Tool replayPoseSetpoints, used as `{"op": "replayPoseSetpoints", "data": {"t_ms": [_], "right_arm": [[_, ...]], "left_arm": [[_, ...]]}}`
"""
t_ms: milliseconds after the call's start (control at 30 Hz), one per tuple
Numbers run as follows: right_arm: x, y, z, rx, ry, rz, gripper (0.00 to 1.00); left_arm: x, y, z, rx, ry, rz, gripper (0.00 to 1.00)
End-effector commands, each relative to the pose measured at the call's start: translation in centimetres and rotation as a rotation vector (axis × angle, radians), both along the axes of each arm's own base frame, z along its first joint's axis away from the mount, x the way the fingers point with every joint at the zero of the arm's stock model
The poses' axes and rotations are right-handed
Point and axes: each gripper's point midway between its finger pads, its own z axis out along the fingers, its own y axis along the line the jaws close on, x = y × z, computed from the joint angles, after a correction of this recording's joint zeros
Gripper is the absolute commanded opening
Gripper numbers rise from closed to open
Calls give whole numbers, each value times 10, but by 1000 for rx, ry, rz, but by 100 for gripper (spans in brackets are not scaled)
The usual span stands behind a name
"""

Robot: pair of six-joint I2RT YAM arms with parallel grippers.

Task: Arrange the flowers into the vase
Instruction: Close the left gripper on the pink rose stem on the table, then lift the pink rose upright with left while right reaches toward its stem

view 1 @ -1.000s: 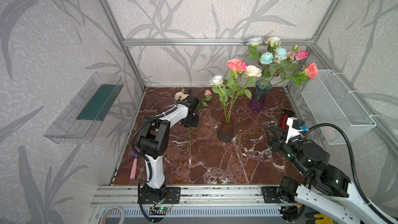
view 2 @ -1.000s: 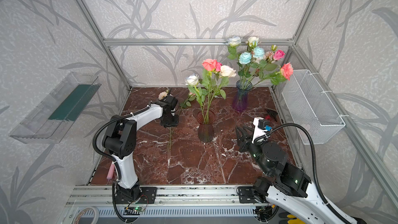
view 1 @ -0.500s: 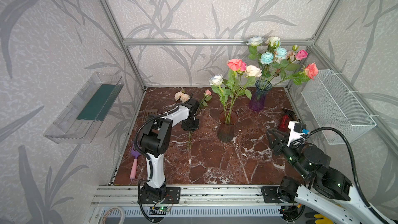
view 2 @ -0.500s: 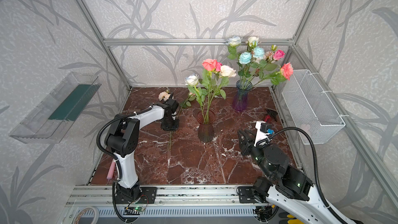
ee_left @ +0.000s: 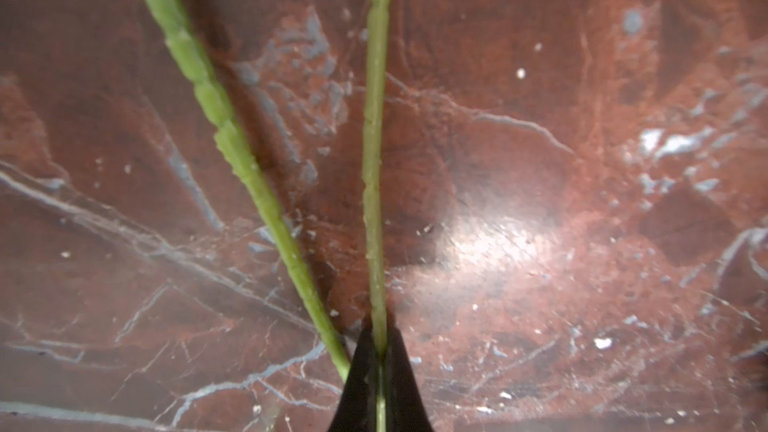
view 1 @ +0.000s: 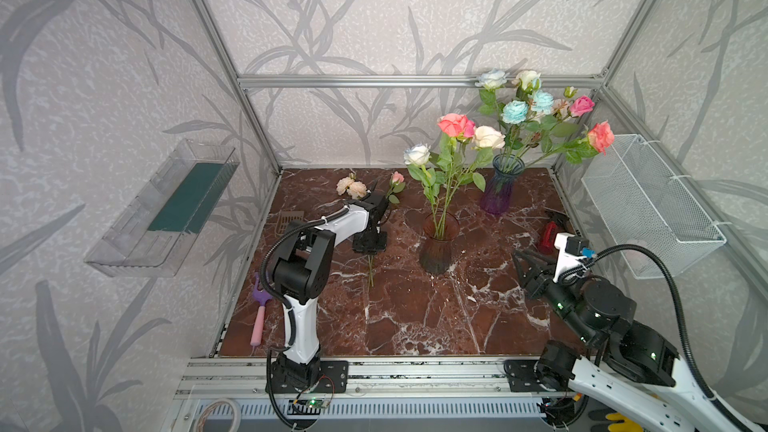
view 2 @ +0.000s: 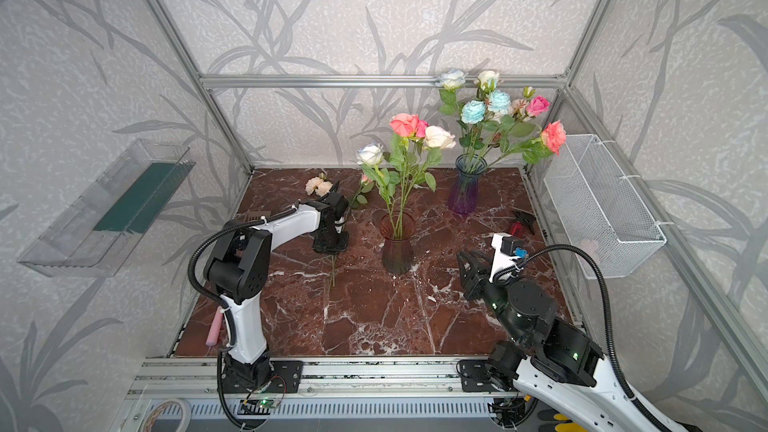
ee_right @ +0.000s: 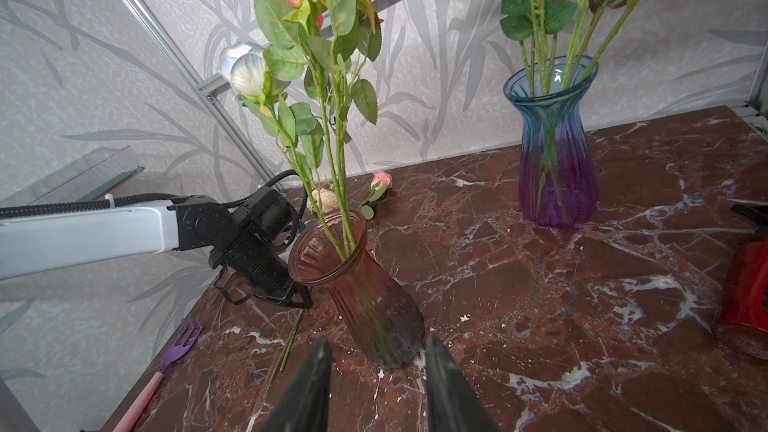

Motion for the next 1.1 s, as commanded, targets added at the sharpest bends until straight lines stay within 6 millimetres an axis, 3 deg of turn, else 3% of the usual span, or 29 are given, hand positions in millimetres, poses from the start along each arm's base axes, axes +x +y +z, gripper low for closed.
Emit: {"op": "replayPoseSetpoints", "data": {"t_ms": [0, 567, 667, 800, 967, 1067], "right_arm": [[-1, 1, 13, 22, -5, 7, 38], [6, 20, 25, 26, 25, 45, 37], [7, 23, 29, 21, 31, 50, 37], [10, 30, 36, 21, 30, 60, 37], [17, 43, 46, 24, 11, 82, 37], [21, 51, 54, 29, -8, 97, 37]], "left_arm": [[-4, -2, 27, -27, -44, 1, 0], [2, -10, 138, -226, -378, 44, 0], [0, -12, 172, -292, -500, 32, 0], [-11, -20, 231, -462, -769, -31, 0], [-45, -25, 299, -681, -1085, -113, 0], [-68, -33, 325, -786, -1195, -190, 0]]}}
